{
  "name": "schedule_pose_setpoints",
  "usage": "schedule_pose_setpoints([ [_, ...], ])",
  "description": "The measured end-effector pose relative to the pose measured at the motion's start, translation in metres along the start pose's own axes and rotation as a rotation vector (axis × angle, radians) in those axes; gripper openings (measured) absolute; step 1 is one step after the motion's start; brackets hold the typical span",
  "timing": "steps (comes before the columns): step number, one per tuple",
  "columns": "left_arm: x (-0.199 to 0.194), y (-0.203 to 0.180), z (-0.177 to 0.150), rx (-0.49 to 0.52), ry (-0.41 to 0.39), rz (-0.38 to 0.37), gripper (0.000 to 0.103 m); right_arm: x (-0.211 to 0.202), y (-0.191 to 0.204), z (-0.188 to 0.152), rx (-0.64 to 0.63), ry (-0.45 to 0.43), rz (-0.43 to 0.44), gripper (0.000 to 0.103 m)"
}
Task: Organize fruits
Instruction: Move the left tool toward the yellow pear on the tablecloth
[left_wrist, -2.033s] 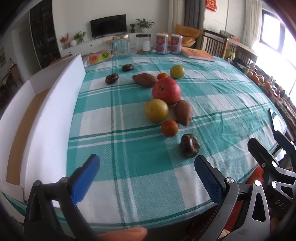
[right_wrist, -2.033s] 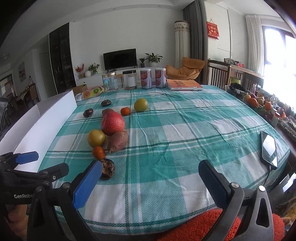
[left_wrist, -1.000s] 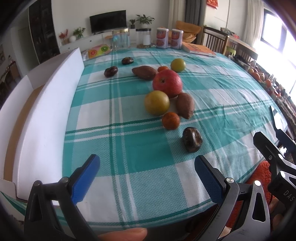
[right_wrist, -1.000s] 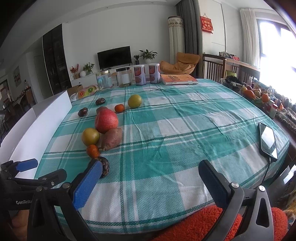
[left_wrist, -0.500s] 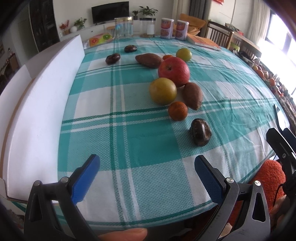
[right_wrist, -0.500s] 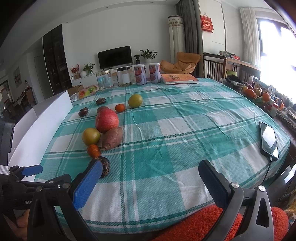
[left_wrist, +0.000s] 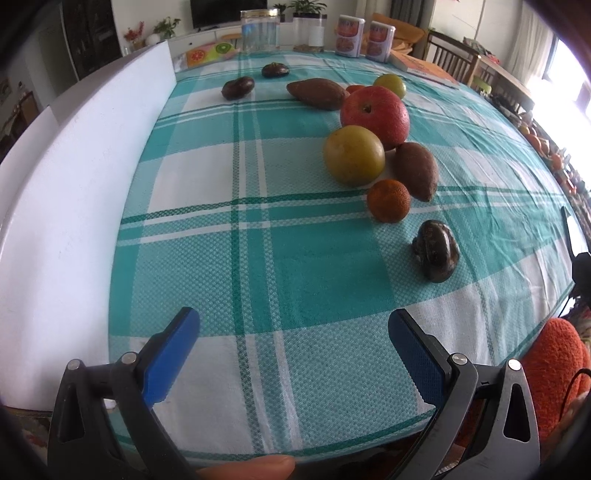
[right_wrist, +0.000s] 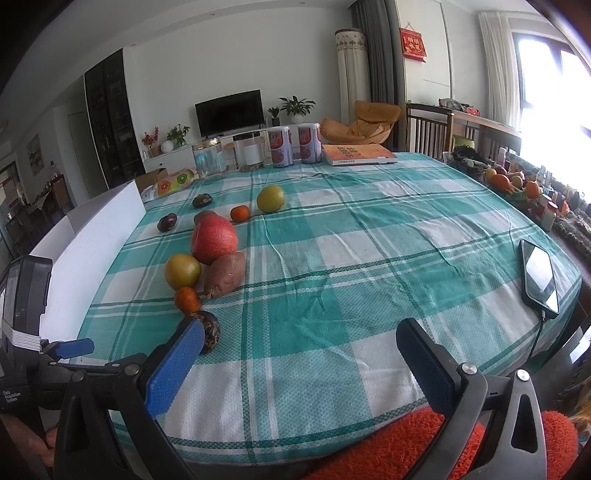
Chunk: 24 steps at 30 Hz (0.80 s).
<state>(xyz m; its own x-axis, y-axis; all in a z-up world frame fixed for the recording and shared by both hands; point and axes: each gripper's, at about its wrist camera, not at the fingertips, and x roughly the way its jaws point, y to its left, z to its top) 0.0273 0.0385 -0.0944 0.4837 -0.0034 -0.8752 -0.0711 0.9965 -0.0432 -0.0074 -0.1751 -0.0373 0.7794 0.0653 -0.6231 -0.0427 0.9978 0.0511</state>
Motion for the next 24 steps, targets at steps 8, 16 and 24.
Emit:
schedule_pose_setpoints([
  [8, 0.013, 0.004, -0.002, -0.002, 0.043, -0.001, 0.102, 0.000, -0.001, 0.000, 0.002, 0.000, 0.001, 0.103],
  [16, 0.016, 0.001, -0.003, 0.024, 0.038, 0.027, 0.102, 0.000, 0.000, -0.001, 0.004, 0.001, 0.003, 0.103],
  [24, 0.016, 0.002, -0.003, 0.022, 0.049, 0.031, 0.103, 0.000, 0.000, -0.002, 0.009, -0.004, 0.006, 0.103],
])
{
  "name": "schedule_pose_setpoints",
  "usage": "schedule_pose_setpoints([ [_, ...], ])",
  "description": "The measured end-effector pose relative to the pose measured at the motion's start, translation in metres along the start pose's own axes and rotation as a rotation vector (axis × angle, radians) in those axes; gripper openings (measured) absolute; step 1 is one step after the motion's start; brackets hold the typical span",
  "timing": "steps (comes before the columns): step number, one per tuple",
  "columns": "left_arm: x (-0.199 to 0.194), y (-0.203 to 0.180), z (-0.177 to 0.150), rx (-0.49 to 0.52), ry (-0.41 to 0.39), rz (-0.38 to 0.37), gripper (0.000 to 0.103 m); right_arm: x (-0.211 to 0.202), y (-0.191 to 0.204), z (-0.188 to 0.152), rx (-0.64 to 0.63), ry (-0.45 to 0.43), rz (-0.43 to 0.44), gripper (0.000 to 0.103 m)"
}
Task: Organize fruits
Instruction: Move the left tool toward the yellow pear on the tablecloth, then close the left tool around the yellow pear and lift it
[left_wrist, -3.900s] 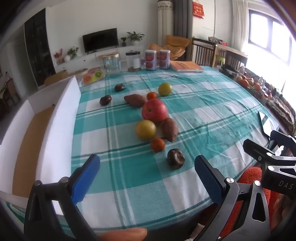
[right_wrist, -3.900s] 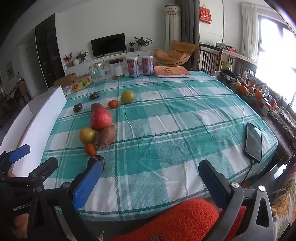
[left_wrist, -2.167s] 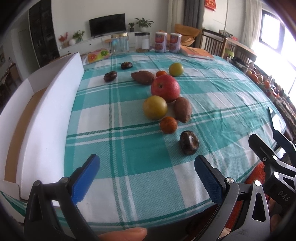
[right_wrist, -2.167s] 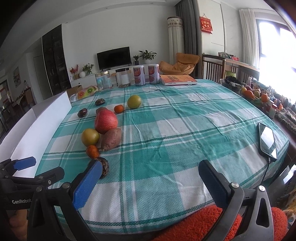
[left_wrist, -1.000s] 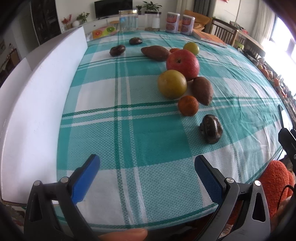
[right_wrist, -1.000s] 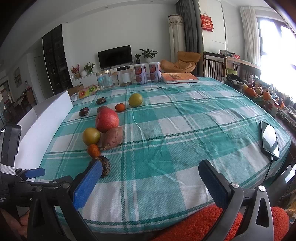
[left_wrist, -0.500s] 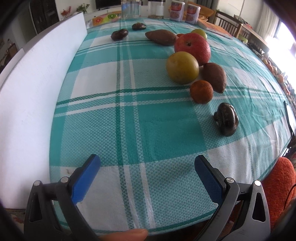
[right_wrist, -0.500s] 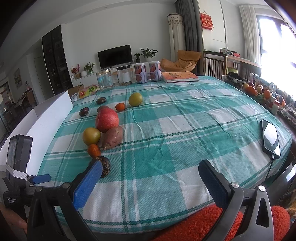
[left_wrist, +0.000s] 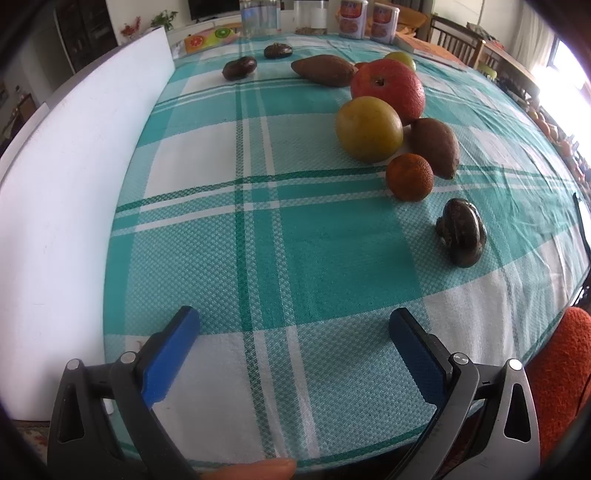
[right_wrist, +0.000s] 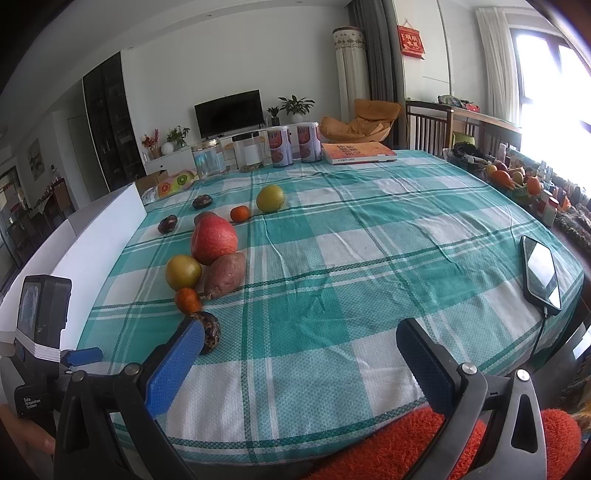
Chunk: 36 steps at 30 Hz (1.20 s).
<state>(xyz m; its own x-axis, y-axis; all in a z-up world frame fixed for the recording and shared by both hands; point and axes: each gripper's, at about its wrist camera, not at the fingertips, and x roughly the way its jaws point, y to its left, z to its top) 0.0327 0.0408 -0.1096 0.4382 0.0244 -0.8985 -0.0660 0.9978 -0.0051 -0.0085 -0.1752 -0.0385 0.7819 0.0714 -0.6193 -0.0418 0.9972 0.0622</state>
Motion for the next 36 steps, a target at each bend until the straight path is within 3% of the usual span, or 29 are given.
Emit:
schedule_pose_setpoints([
  [14, 0.001, 0.003, 0.004, 0.022, -0.007, -0.024, 0.102, 0.001, 0.001, -0.001, 0.017, 0.012, 0.008, 0.103],
  [19, -0.012, 0.011, 0.027, -0.034, -0.036, -0.178, 0.102, 0.002, 0.003, -0.001, 0.022, 0.012, 0.014, 0.103],
  [26, -0.025, 0.002, 0.075, -0.023, -0.082, -0.311, 0.102, 0.000, -0.005, 0.001, 0.034, 0.019, 0.026, 0.103],
  [36, -0.011, 0.007, 0.104, -0.032, -0.034, -0.363, 0.101, -0.001, -0.010, 0.002, 0.052, 0.024, 0.042, 0.103],
])
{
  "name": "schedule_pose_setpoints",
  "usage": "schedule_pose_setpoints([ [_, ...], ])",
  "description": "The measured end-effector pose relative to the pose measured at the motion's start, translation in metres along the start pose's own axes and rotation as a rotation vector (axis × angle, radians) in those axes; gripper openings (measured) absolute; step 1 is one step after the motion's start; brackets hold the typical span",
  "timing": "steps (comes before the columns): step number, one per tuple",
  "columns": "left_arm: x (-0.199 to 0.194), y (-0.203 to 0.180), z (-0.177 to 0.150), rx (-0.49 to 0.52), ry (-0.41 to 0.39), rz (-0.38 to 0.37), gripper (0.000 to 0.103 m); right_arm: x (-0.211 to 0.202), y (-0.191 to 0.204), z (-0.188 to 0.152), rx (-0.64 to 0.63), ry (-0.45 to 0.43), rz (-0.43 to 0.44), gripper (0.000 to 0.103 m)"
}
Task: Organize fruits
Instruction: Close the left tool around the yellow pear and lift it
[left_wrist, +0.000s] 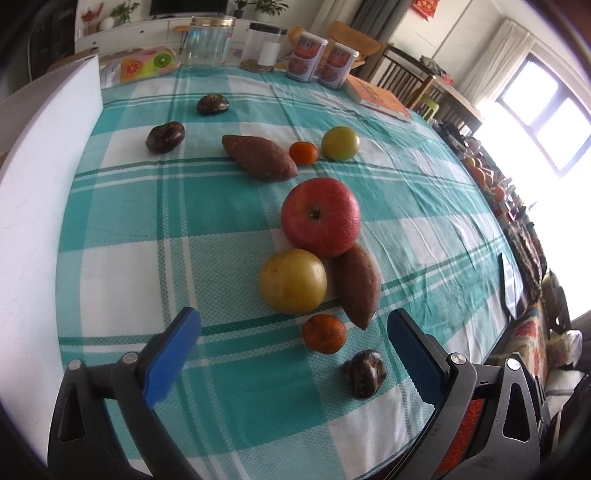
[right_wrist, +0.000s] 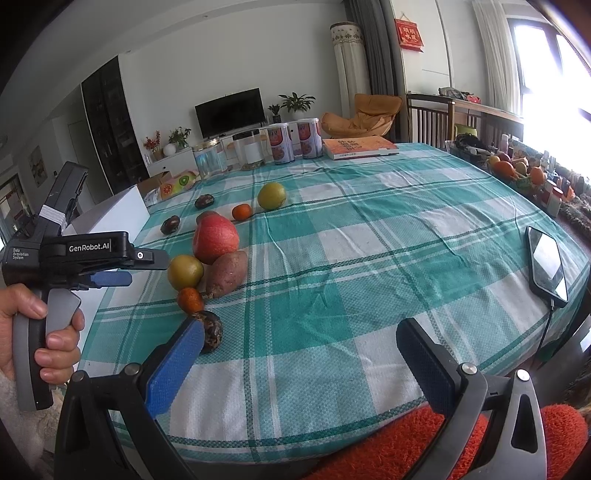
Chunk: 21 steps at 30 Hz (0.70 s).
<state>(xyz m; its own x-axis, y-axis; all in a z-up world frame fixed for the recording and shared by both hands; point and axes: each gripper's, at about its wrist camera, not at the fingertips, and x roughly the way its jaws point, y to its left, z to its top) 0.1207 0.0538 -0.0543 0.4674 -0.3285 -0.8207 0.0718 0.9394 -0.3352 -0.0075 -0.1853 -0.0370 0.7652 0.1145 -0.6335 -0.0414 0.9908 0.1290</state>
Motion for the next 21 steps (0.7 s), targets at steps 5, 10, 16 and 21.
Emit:
schedule_pose_setpoints([
  [5, -0.002, 0.007, 0.004, -0.011, 0.006, -0.020, 0.101, 0.001, -0.001, 0.000, 0.002, 0.000, 0.001, 0.103],
  [10, -0.003, 0.009, 0.006, -0.005, 0.008, -0.035, 0.101, 0.001, -0.001, 0.000, 0.002, 0.001, 0.001, 0.103],
  [16, 0.000, 0.009, 0.012, 0.015, 0.022, -0.058, 0.101, 0.001, -0.001, 0.000, 0.004, -0.001, 0.003, 0.103],
  [21, 0.007, 0.010, 0.016, 0.007, 0.038, -0.082, 0.101, 0.002, -0.001, 0.000, 0.007, 0.006, 0.004, 0.103],
])
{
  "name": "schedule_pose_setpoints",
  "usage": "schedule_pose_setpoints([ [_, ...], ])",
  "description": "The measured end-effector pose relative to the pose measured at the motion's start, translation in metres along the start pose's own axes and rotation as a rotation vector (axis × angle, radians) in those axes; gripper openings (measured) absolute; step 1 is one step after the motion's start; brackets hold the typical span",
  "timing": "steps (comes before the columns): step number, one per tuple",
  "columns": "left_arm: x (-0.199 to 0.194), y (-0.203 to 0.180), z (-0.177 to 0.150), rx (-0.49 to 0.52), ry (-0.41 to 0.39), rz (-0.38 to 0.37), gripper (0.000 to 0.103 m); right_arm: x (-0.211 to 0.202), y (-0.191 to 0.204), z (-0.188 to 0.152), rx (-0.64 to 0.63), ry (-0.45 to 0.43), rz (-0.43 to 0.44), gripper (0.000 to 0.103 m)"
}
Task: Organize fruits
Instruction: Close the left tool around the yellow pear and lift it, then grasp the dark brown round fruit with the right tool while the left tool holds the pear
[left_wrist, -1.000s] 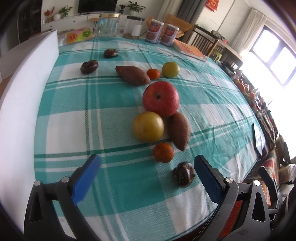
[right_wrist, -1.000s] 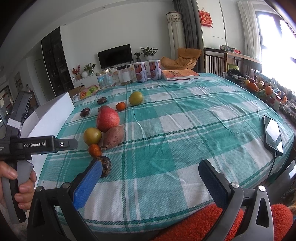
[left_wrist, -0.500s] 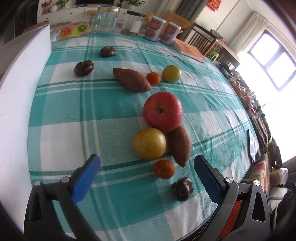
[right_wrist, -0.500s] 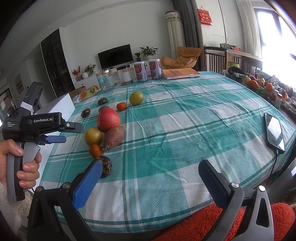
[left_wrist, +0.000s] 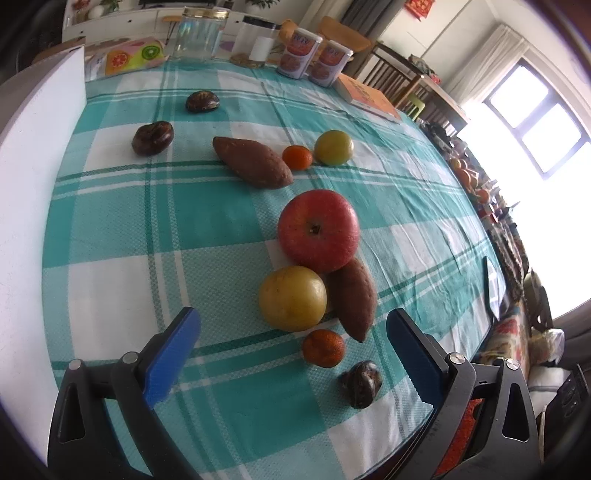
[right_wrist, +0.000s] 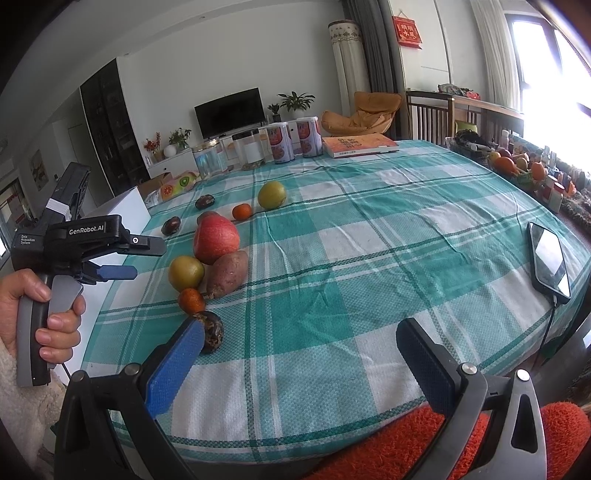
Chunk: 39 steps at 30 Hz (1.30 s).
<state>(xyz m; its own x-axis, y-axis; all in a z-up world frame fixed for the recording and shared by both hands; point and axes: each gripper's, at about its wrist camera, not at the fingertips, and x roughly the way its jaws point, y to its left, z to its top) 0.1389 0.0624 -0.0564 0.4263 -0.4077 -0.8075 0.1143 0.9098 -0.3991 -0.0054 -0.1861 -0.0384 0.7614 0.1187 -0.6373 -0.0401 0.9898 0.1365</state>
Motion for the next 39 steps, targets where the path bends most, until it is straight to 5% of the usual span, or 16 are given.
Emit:
schedule_pose_setpoints([
  [6, 0.027, -0.010, 0.008, 0.028, 0.033, 0.040, 0.099, 0.000, 0.000, 0.000, 0.001, -0.001, 0.000, 0.103],
  [9, 0.037, -0.013, 0.008, 0.046, 0.056, 0.089, 0.078, -0.001, -0.001, 0.000, 0.006, -0.002, 0.002, 0.103],
  [14, 0.047, -0.008, 0.009, 0.035, 0.072, 0.102, 0.065, 0.000, -0.002, 0.000, 0.009, 0.005, 0.007, 0.103],
  [15, 0.048, -0.006, 0.010, 0.029, 0.074, 0.087, 0.050, 0.000, -0.002, 0.000, 0.008, 0.007, 0.008, 0.103],
  [21, 0.022, -0.001, 0.002, 0.011, 0.001, 0.120, 0.051, 0.008, -0.004, 0.002, 0.008, 0.064, 0.063, 0.103],
  [27, -0.031, 0.004, -0.007, 0.009, -0.079, 0.124, 0.051, 0.056, 0.005, 0.025, 0.047, 0.253, 0.292, 0.103],
  [29, -0.042, 0.005, -0.011, 0.002, -0.090, 0.119, 0.051, 0.081, 0.004, 0.035, 0.120, 0.333, 0.337, 0.096],
  [31, -0.052, 0.008, -0.016, -0.010, -0.096, 0.112, 0.051, 0.102, 0.005, 0.042, 0.177, 0.392, 0.359, 0.071],
  [39, -0.069, 0.012, -0.037, -0.013, -0.101, 0.099, 0.051, 0.156, -0.001, 0.064, 0.339, 0.499, 0.387, 0.068],
])
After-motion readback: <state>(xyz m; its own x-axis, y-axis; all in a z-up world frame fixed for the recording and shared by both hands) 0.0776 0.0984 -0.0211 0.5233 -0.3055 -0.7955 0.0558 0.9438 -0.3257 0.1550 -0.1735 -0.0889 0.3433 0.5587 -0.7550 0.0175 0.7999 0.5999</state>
